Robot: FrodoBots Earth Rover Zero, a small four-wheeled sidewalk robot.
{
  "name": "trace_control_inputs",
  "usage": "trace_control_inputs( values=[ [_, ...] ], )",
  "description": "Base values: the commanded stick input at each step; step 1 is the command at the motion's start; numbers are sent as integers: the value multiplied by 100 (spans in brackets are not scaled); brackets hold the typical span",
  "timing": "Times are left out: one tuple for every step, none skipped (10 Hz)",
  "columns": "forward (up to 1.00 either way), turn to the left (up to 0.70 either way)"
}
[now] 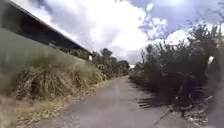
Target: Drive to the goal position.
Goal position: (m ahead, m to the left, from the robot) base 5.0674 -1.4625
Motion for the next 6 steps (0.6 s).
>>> trace_control_inputs(
  values=[
    [70,-7],
    [70,-8],
    [70,0],
    [70,0],
    [70,0],
    [70,-1]
  ],
)
